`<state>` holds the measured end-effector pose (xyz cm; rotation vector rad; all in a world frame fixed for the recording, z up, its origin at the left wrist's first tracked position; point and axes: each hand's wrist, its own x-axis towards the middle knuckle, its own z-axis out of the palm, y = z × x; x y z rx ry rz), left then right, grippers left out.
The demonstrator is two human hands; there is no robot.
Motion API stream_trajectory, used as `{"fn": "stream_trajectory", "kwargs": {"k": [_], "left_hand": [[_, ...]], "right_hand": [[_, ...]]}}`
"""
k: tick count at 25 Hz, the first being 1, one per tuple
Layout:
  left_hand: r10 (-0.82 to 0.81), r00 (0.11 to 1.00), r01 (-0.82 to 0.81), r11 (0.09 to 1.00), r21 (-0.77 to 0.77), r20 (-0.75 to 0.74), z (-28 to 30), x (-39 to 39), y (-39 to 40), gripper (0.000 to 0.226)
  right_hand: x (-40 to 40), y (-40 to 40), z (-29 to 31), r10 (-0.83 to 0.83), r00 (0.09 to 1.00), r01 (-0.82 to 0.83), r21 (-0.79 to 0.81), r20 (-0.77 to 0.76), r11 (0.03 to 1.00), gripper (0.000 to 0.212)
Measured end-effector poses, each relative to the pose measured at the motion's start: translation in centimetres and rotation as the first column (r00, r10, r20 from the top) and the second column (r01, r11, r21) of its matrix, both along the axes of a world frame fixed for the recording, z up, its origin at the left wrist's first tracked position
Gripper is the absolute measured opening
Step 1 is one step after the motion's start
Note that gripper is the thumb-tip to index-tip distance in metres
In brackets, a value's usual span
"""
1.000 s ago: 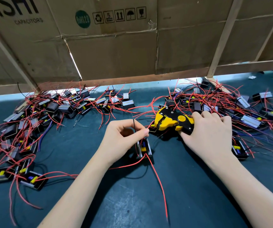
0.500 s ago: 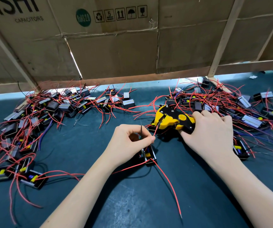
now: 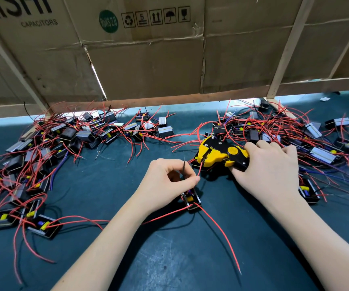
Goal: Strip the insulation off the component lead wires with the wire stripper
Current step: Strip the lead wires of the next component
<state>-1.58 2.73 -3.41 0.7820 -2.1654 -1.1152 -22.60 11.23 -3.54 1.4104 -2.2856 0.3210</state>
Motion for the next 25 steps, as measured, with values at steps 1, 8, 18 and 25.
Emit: {"fn": "stream_trajectory", "kwargs": {"k": [1, 8, 18, 25], "left_hand": [[0.007, 1.000, -0.007, 1.000, -0.004, -0.006, 0.04, -0.02, 0.00, 0.017], [0.044, 0.992, -0.044, 0.999, 0.003, -0.120, 0.61, -0.10, 0.00, 0.017], [0.115, 0.993, -0.116, 0.991, 0.062, 0.020, 0.05, -0.76, 0.35, 0.020], [0.066, 0.997, -0.069, 0.995, 0.075, 0.040, 0.16, -0.69, 0.44, 0.019]], "right_hand": [[-0.07, -0.04, -0.01, 0.001, 1.000, -0.001, -0.005, 0.008, 1.000, 0.039], [-0.12, 0.01, -0.23, -0.017, 1.000, 0.017, 0.024, -0.002, 1.000, 0.044], [0.16, 0.03, 0.00, -0.004, 1.000, 0.004, 0.009, 0.020, 1.000, 0.040], [0.17, 0.17, 0.54, 0.019, 1.000, -0.019, 0.036, 0.015, 0.999, 0.036]]}}
